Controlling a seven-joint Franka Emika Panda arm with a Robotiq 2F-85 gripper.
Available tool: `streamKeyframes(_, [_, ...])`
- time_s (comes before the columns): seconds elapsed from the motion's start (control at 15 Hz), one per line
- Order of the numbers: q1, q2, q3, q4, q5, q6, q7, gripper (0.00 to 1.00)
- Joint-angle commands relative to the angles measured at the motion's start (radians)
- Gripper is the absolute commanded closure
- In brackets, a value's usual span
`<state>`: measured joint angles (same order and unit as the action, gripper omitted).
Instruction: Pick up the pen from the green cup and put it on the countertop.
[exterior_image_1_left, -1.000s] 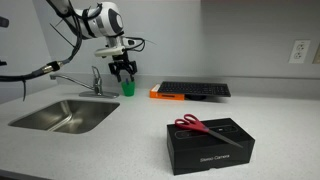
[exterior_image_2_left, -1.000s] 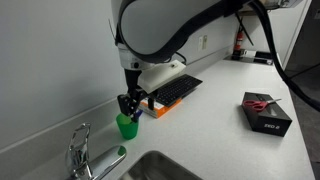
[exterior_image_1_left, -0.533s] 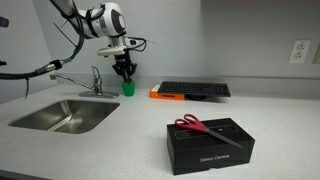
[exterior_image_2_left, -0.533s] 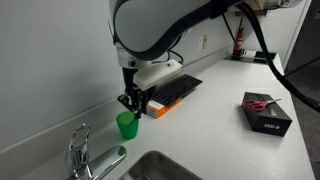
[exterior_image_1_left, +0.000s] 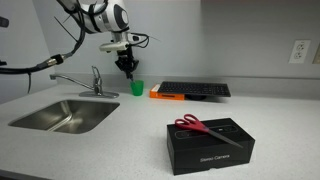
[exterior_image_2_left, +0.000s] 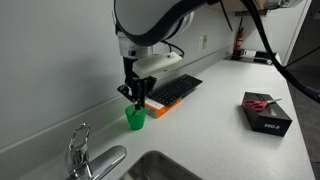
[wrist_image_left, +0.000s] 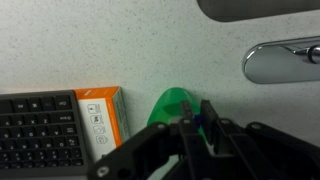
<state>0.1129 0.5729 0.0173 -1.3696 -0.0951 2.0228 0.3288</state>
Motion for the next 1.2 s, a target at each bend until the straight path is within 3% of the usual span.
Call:
streamKeyframes(0.0, [-0.017, -0.091, -0.01, -0.04, 0.041, 0.007, -0.025, 0.96])
streamKeyframes(0.4, [-0.058, -0.325, 0.003, -0.249, 0.05, 0.024, -0.215, 0.96])
streamKeyframes(0.67, [-0.067, -0.423, -0.006, -0.406, -0.001, -0.024, -0.36, 0.96])
streamKeyframes(1.13, [-0.05, -0.32, -0.023, -0.49, -0.222, 0.055, -0.294, 0.96])
